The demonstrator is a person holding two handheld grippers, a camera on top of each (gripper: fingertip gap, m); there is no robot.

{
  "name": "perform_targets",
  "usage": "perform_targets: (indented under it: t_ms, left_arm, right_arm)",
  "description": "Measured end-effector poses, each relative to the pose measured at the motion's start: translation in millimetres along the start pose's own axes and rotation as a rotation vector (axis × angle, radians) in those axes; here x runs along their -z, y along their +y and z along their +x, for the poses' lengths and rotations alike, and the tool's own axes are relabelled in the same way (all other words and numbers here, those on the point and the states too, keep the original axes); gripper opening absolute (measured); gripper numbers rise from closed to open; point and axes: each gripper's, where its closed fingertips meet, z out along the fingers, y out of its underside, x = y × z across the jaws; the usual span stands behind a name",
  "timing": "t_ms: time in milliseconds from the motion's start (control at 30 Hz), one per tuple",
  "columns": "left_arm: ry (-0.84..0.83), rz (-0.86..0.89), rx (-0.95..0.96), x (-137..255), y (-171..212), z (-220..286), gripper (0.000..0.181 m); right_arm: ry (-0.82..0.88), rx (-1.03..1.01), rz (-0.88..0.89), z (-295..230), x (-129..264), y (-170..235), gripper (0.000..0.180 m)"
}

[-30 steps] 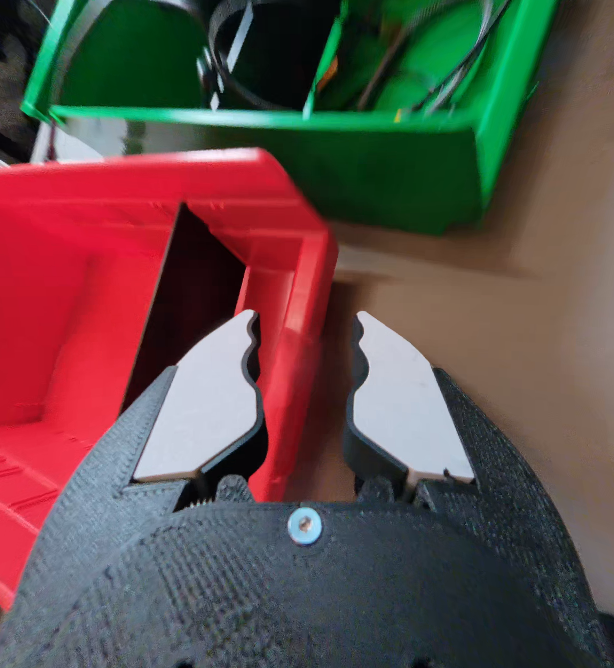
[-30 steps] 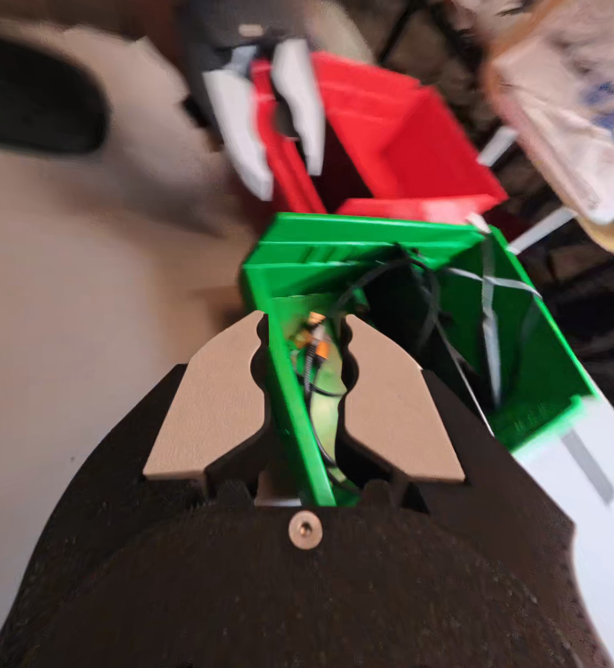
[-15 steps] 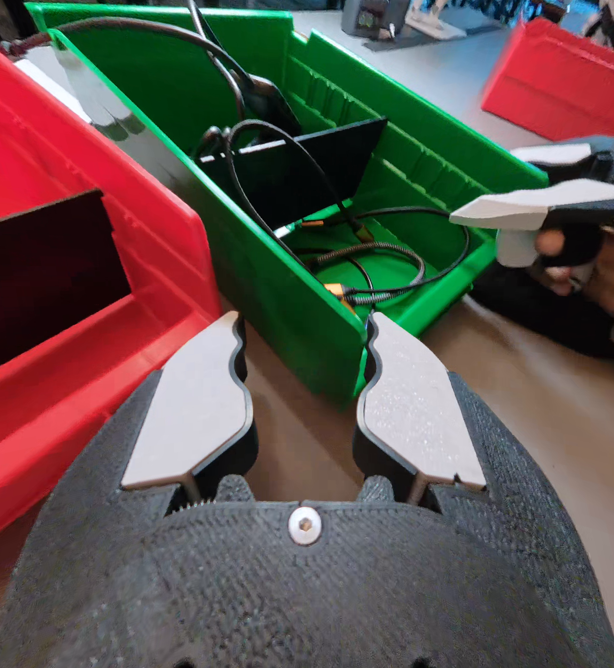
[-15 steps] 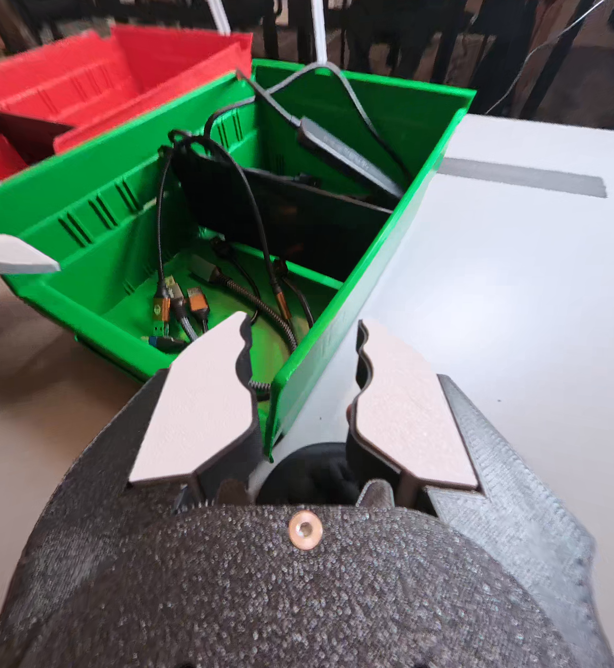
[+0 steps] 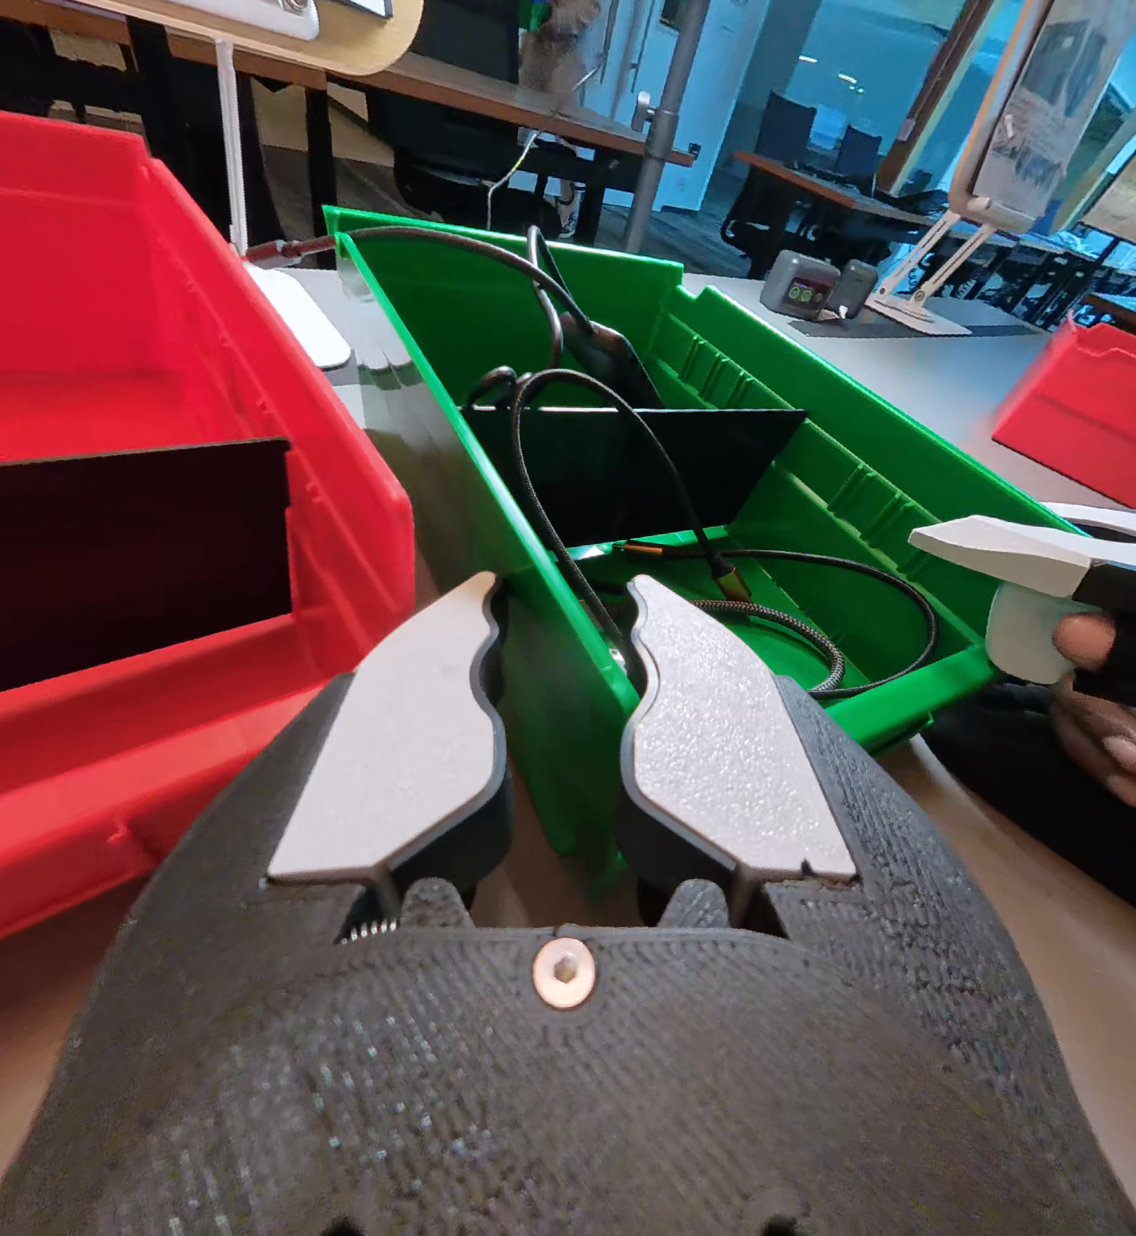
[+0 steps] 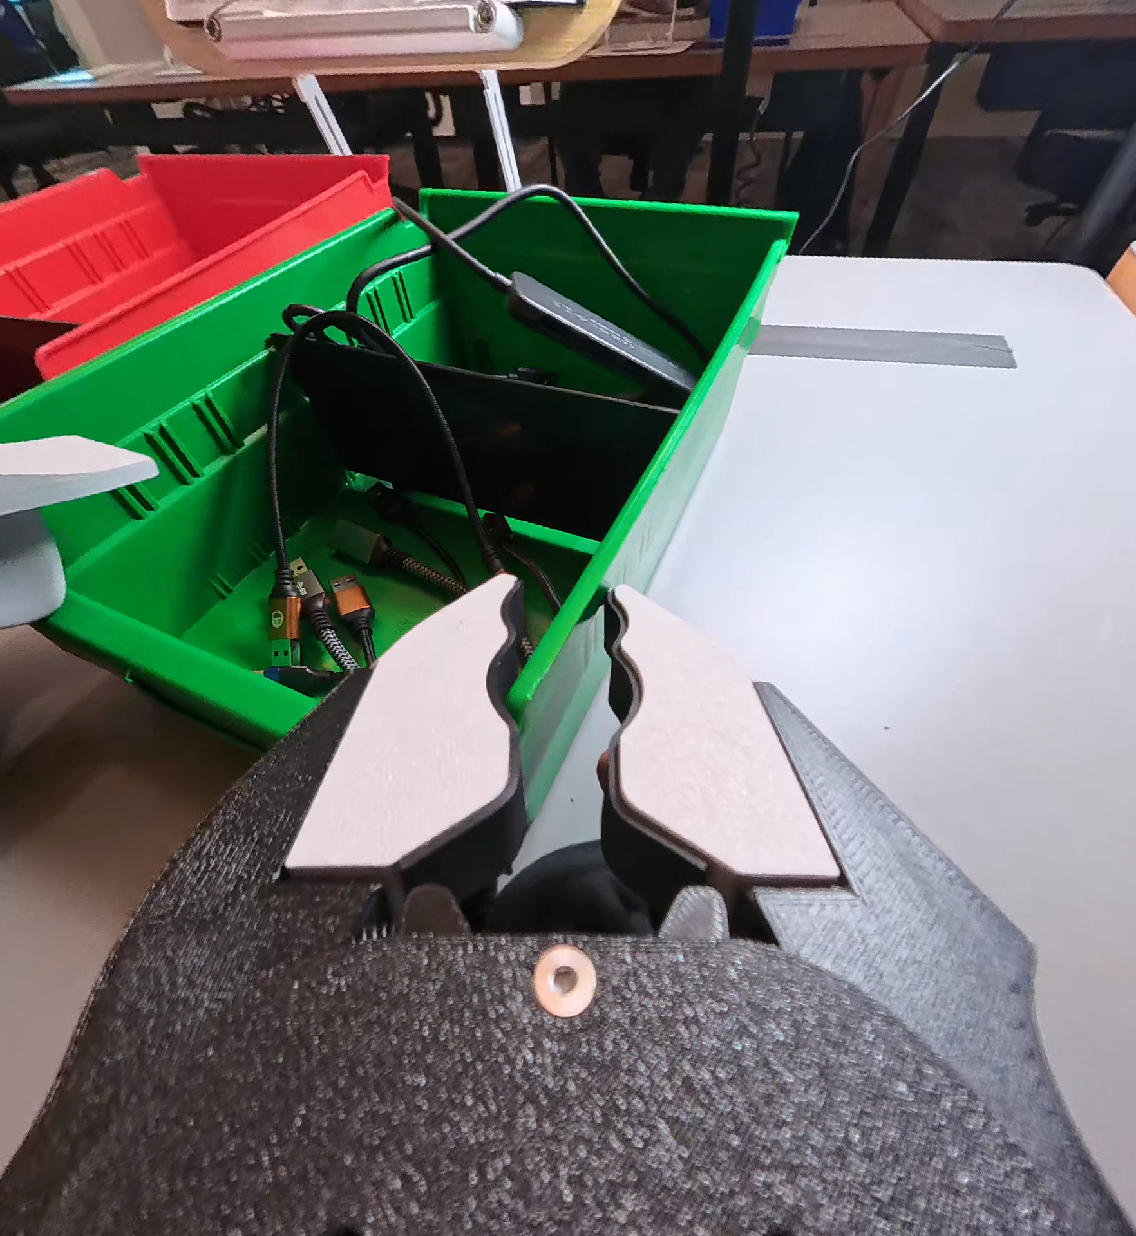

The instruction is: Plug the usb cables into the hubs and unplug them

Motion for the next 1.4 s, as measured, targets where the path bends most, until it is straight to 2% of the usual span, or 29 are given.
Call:
perform_targets:
  t_ms: [267,500,700,900,1033,1167,1233,1400]
  left_arm:
    - [0.037,0.025,-0.087,17,-18,14,0.032]
    - [0.033,0.169,-0.141,71,-75,26,0.029]
    - [-0.093,0.293,-0.172,146,-117,-6,0.030]
    - [-0.322,0.388,-0.144,241,-133,-88,0.027]
    - [-0.508,0.412,-0.140,306,-127,-143,0.025]
    - [-0.639,0.383,-0.087,350,-99,-190,0.022]
    - [-0.638,0.385,-0.037,360,-86,-211,0.021]
    - [-0.638,0.382,0.016,359,-69,-233,0.020]
  right_arm:
    - [0.038,0.018,0.051,-8,23,-10,0.020]
    - [0.027,0.121,0.172,-45,66,-73,0.023]
    - [-0.124,0.144,0.249,-116,58,-113,0.023]
    - [-0.348,0.198,0.291,-236,19,-137,0.025]
    - [-0.545,0.145,0.276,-320,-14,-121,0.029]
    - [-0.682,0.123,0.192,-384,-35,-82,0.033]
    - [-0.708,0.151,0.221,-402,-37,-76,0.035]
    - [-0.716,0.168,0.117,-414,-52,-54,0.038]
